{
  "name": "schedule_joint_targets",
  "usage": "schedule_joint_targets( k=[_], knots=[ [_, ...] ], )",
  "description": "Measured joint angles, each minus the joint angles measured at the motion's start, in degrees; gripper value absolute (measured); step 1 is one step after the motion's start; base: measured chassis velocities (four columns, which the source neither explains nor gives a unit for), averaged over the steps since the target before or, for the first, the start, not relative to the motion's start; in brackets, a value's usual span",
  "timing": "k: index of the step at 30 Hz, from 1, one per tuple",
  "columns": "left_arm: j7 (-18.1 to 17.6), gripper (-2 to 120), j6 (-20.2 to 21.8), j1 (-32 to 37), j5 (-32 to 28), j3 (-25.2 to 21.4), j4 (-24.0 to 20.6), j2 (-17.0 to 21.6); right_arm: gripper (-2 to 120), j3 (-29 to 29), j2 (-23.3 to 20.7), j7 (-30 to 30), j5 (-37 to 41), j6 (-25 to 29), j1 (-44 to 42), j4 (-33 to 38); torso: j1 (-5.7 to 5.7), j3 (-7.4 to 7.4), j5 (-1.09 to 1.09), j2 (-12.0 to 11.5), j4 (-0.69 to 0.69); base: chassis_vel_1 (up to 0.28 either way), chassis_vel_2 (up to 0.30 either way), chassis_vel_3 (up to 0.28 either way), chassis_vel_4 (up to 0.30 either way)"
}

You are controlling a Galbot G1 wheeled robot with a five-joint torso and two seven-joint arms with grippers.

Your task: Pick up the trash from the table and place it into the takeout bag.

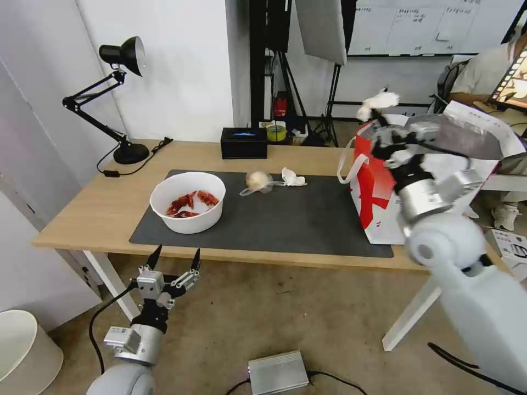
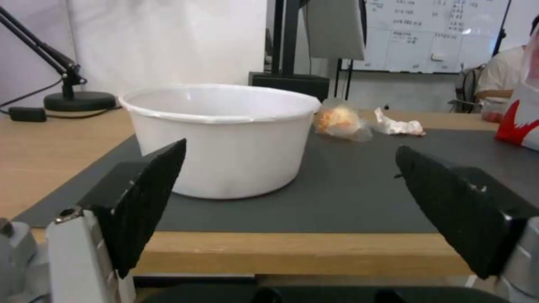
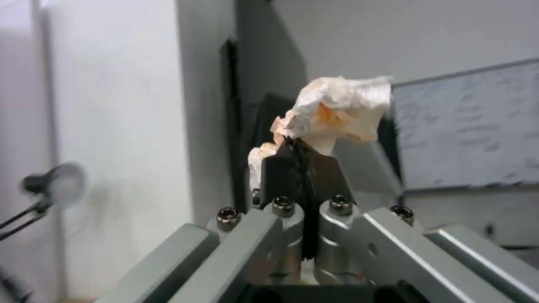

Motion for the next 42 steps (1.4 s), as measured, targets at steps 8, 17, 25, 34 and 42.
schedule_joint_targets(
  k=[8,17,25,34,42],
  knots=[
    [0.77,100,0.00,0.19,-0.02,0.11,-0.46,-0.39,0,7.79,-1.87,2.66,1.91,-0.77,-1.91,-1.90,0.00,0.00,0.00,0.00,0.00,0.000,0.000,0.000,0.000],
    [0.79,100,-0.35,0.49,-0.05,0.09,-0.85,-0.62,0,11.69,-3.61,6.04,2.65,-9.73,-5.62,-2.34,0.00,0.00,0.00,0.00,0.00,0.000,0.000,0.000,0.000],
    [0.80,100,-1.08,0.62,-0.12,0.03,-0.89,-0.75,0,12.34,-5.01,10.51,6.03,-15.32,-5.23,-2.47,0.00,0.00,-0.01,-0.01,0.00,0.000,0.000,0.000,0.000],
    [0.80,100,-1.10,0.78,-0.19,-0.06,-1.19,-0.46,20,12.95,-5.15,16.16,13.54,-19.11,-4.95,-1.78,0.00,0.00,-0.01,-0.01,0.00,0.000,0.000,0.000,0.000],
    [0.79,100,-1.10,1.13,-0.19,-0.12,-1.50,-0.64,48,12.99,-5.26,17.51,15.02,-19.75,-4.33,-1.51,0.01,0.00,-0.01,-0.01,0.00,0.000,0.000,0.000,0.000]
  ],
)
